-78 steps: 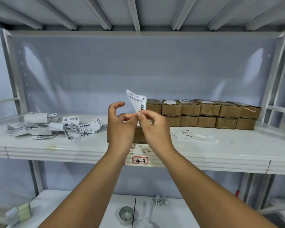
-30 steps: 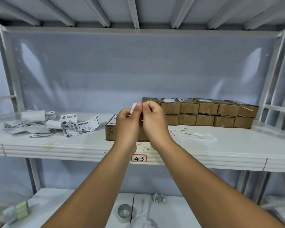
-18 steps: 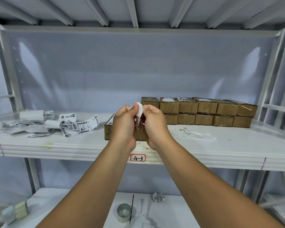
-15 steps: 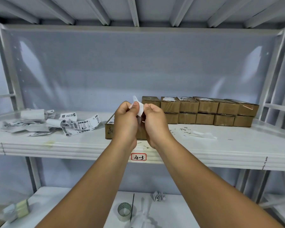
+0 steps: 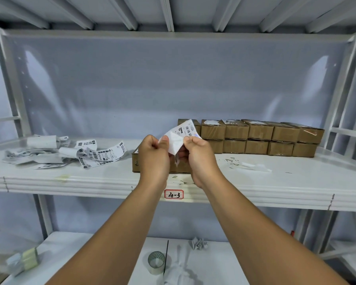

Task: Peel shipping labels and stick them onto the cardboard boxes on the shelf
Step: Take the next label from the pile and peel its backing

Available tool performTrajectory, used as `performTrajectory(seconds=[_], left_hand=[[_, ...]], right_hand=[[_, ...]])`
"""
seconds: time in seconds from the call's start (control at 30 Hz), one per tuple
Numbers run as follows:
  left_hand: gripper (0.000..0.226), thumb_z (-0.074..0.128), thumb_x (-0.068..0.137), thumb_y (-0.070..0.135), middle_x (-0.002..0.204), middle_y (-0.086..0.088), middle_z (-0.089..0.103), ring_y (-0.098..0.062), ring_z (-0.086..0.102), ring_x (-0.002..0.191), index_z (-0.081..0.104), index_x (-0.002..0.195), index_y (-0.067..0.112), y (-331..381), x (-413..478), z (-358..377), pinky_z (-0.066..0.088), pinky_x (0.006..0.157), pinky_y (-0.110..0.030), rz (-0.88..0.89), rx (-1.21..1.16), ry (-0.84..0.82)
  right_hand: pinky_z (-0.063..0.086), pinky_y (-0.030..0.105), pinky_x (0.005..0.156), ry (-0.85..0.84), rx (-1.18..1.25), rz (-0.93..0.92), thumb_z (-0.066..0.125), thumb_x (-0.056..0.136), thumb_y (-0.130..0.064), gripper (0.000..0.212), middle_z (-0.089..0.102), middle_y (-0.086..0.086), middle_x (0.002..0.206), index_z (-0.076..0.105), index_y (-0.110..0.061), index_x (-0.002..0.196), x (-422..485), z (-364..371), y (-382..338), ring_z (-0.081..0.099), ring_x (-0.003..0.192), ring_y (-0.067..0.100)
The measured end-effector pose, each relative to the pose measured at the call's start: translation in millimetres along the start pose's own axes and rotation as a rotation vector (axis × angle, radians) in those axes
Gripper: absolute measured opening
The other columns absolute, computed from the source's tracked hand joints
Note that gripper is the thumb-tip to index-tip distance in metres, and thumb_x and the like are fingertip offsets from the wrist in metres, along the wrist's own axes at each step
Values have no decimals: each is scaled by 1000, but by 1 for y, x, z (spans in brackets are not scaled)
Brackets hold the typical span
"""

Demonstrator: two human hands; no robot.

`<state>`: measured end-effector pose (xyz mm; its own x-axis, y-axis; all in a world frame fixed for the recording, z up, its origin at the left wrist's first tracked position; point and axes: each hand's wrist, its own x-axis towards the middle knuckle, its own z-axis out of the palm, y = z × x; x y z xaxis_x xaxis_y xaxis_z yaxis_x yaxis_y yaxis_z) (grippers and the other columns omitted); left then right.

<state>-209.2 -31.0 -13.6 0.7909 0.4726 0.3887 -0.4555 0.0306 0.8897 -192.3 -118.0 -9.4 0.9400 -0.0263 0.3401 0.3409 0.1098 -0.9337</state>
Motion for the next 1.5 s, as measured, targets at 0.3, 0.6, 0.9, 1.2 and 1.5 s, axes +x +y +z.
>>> performTrajectory(seconds=[0.3,0.6,0.9,1.2,1.5], left_hand=[[30,47,97,20,62,-2,57,-17,51,58,59,75,4,8,-6,2,41,53,-25,-10,-134,-33],[41,40,100,22,46,7,45,-15,44,51,43,59,16,14,-1,1,35,53,-26,-51,-90,-24],[34,44,99,21,60,-3,51,-17,47,53,53,68,11,13,7,2,36,51,-23,-208,-79,-69],[24,46,97,21,50,4,46,-12,38,42,55,77,13,8,7,-10,28,49,-24,-295,-104,-109],[40,45,97,29,53,2,36,-20,34,54,41,59,19,7,8,-14,30,62,-32,-97,13,-11]], right_hand=[[53,41,74,-141,-231,-140,58,82,-60,53,65,5,71,64,-7,85,-10,13,-8,63,65,17],[51,52,81,-134,-317,-138,51,70,-67,57,66,9,69,63,-12,75,-9,24,-10,64,71,33],[35,22,53,-142,-26,-34,55,95,-20,31,47,-7,49,56,-15,64,-8,19,-10,40,47,8],[34,13,44,-207,10,13,51,96,-13,34,40,-10,41,47,-13,62,-10,9,-11,35,36,3],[35,16,50,-177,-77,-50,53,96,-17,37,43,-13,42,49,-16,59,-11,13,-12,41,41,3]])
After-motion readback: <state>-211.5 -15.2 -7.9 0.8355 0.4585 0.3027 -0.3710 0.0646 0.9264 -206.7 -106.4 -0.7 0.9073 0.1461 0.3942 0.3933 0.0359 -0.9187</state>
